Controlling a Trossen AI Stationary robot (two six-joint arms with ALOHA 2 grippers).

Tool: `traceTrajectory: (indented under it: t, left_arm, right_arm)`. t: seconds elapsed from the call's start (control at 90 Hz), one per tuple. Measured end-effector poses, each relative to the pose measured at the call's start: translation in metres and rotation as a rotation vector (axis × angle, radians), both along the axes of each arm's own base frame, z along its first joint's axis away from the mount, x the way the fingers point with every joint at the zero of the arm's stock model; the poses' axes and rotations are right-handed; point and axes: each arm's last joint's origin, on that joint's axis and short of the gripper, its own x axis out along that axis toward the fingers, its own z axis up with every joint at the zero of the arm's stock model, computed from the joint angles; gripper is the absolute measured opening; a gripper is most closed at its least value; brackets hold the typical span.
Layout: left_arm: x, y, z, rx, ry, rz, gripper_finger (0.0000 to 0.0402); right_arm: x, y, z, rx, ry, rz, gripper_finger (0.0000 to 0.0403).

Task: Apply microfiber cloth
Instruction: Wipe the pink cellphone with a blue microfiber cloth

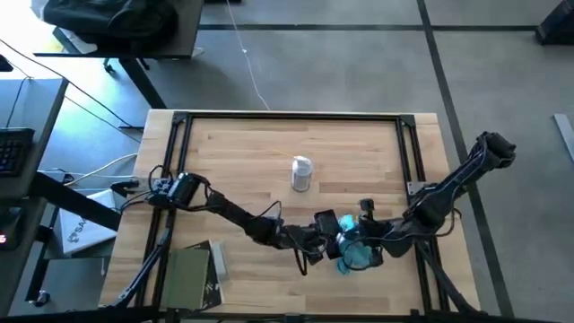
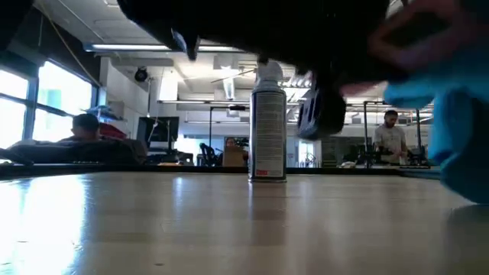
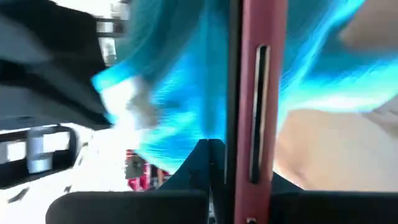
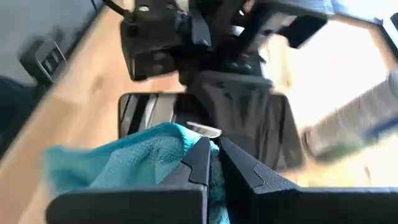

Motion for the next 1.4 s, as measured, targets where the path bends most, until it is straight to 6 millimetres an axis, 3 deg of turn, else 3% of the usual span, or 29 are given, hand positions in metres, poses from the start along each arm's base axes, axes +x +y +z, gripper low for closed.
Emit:
traceTrajectory:
  t: [0.233,0.544,0.733,0.867,1.056,1.2,1.4]
  left_arm:
    - [-0.003,-0.010,-0.034,0.047,0.076,-0.018,0.0001]
    - [-0.008,-0.022,-0.037,-0.036,0.077,0.007,0.0001]
    - [-0.009,-0.024,-0.037,-0.028,0.076,0.023,0.0001]
    - [-0.009,-0.023,-0.037,-0.016,0.080,0.027,0.0001]
    - [-0.009,-0.023,-0.038,-0.015,0.082,0.027,0.0001]
    - [-0.009,-0.023,-0.038,-0.014,0.083,0.026,0.0001]
    - [-0.008,-0.020,-0.039,-0.018,0.085,0.028,0.0002]
  right_arm:
    - [0.006,0.015,-0.039,-0.049,0.204,0.018,0.0014]
    - [0.012,0.020,-0.104,-0.178,0.500,-0.116,0.0128]
    - [0.022,0.028,-0.131,-0.215,0.523,-0.092,0.0153]
    - [0.019,0.030,-0.128,-0.218,0.518,-0.075,0.0125]
    - [0.006,0.022,-0.106,-0.181,0.577,-0.023,0.0014]
    - [0.000,0.015,-0.077,-0.125,0.496,-0.040,0.0006]
    - [-0.004,0.008,-0.035,-0.054,0.249,-0.019,0.0001]
